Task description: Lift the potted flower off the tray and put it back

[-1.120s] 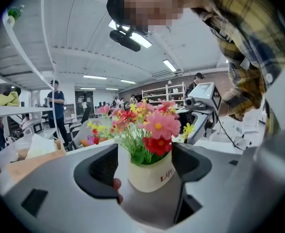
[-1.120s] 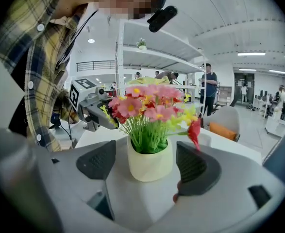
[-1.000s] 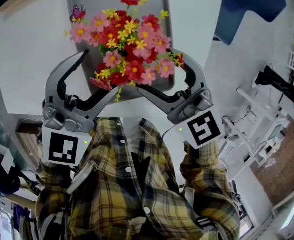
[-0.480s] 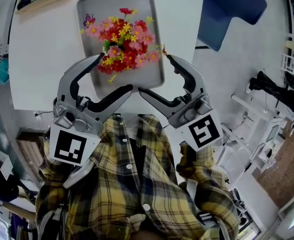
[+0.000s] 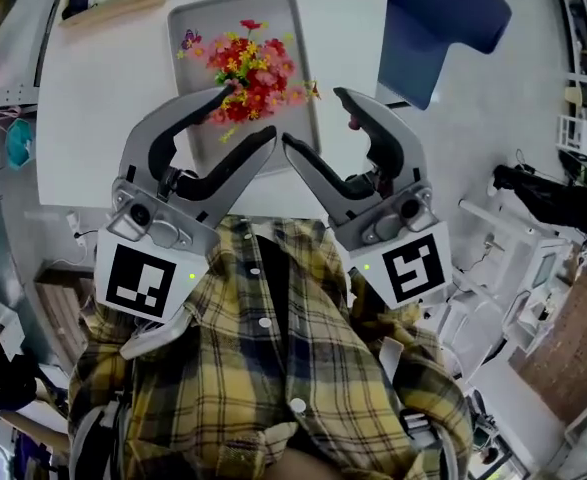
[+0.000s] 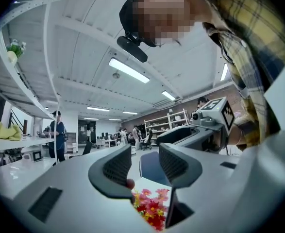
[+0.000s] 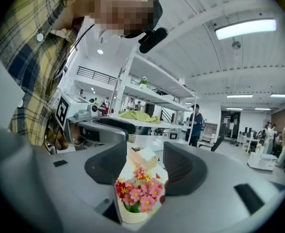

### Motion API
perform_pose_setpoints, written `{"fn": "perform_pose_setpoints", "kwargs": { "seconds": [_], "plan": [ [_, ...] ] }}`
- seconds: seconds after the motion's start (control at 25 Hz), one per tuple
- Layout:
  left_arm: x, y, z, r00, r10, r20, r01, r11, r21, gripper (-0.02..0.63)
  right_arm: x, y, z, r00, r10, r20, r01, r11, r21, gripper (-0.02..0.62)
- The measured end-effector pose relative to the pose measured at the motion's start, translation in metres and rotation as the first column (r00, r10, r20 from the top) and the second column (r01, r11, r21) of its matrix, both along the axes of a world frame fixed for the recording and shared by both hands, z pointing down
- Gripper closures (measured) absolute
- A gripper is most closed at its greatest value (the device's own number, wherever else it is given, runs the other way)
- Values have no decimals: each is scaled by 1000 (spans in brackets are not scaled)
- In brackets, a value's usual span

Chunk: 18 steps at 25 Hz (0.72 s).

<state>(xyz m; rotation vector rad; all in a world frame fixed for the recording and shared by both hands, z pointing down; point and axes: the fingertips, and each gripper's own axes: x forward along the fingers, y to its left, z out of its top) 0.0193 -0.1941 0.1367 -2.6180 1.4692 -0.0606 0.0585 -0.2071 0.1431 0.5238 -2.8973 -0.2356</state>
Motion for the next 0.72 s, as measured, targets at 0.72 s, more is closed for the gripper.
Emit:
{"fn": "perform_pose_setpoints", "kwargs": {
  "seconds": [0.72],
  "plan": [
    [18, 10, -34, 996, -46, -75, 48, 998, 27, 597, 6, 19, -41, 995, 6, 95, -13, 997, 70, 597]
  ]
}}
